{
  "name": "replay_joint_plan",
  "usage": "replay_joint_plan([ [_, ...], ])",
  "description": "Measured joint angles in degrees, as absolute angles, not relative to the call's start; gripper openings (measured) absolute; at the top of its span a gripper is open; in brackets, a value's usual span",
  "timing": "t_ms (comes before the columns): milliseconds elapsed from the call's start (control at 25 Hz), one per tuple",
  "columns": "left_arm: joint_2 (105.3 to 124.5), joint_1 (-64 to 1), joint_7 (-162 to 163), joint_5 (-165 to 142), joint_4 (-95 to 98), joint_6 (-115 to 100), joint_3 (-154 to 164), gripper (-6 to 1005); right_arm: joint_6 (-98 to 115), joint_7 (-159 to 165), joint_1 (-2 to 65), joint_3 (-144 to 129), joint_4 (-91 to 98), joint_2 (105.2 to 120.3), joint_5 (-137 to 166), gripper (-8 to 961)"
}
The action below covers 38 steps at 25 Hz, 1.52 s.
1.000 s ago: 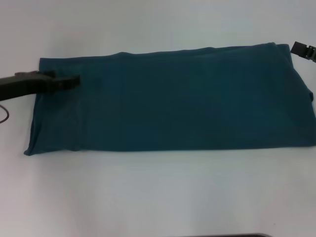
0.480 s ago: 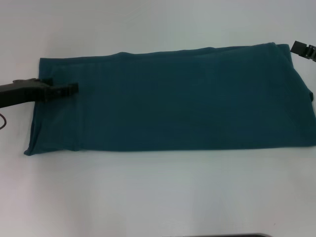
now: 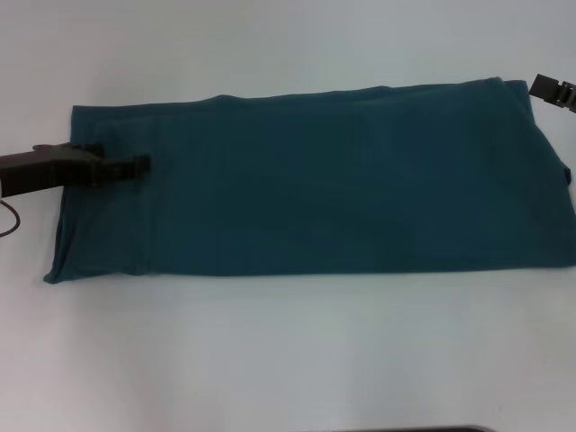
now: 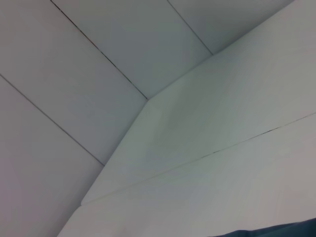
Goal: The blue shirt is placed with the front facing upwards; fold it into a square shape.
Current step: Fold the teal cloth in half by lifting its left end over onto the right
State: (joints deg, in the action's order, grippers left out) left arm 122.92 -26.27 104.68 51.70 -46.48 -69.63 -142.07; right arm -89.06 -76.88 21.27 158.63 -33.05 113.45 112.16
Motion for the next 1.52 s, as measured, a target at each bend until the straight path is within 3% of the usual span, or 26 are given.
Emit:
replay_joint_plan([
  [1120, 123.04, -26.55, 105.99, 50.77, -50.75, -75.88, -143.02, 934, -89.03, -76.63, 21.27, 158.64, -33.29, 113.40, 112.15, 764],
  [1520, 122.45, -26.03, 110.75, 50.81, -55.90, -82.48, -148.56, 934, -89.32, -76.34, 20.66, 158.10, -34.05, 112.12, 112.57, 764],
])
